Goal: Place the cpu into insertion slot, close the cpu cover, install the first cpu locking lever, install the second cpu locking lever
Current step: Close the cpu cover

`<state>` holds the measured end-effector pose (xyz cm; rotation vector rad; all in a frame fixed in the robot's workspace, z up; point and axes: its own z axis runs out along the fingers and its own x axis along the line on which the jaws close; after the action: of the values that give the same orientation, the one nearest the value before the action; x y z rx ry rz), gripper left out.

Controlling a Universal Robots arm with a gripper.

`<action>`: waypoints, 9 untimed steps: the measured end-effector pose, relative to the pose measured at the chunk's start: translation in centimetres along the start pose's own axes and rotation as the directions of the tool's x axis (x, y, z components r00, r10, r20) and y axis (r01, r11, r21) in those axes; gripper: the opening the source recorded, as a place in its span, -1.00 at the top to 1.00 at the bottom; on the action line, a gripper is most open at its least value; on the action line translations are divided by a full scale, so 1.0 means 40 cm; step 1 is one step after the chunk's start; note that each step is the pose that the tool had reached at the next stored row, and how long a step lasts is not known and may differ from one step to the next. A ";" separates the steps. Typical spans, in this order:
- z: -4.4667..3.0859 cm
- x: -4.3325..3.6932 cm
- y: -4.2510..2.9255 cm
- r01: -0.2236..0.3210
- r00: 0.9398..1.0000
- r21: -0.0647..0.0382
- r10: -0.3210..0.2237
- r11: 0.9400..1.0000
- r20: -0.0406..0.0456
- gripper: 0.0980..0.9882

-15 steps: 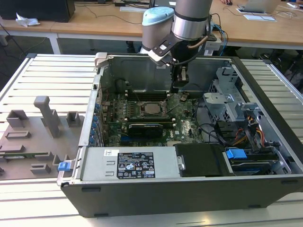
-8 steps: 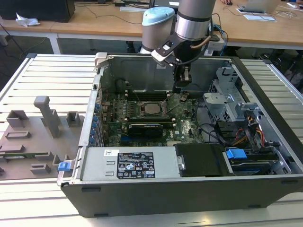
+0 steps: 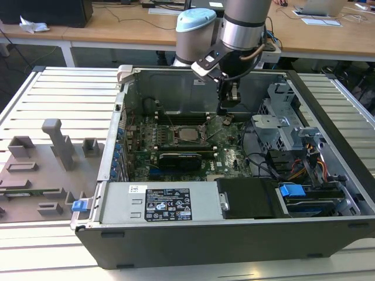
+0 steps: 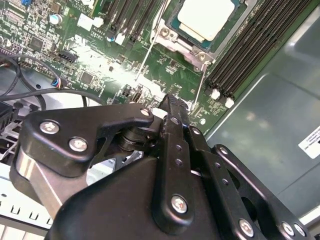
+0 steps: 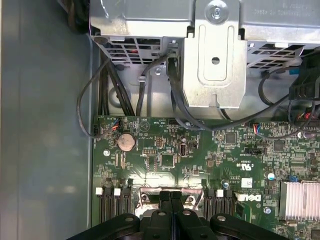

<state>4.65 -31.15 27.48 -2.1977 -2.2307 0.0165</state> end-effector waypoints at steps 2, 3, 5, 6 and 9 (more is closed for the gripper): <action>0.000 0.000 0.004 0.000 1.000 0.000 0.000 1.000 0.000 0.98; 0.000 0.000 0.007 0.000 1.000 0.000 0.000 1.000 0.000 0.98; 0.000 0.000 0.012 0.000 1.000 0.000 0.000 1.000 0.000 0.98; 0.000 0.000 0.014 0.000 1.000 0.000 0.000 1.000 0.000 0.98; 0.006 0.000 0.025 0.000 1.000 0.001 0.000 1.000 0.000 0.98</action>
<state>5.63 -31.15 27.24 -2.1976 -2.2304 0.0172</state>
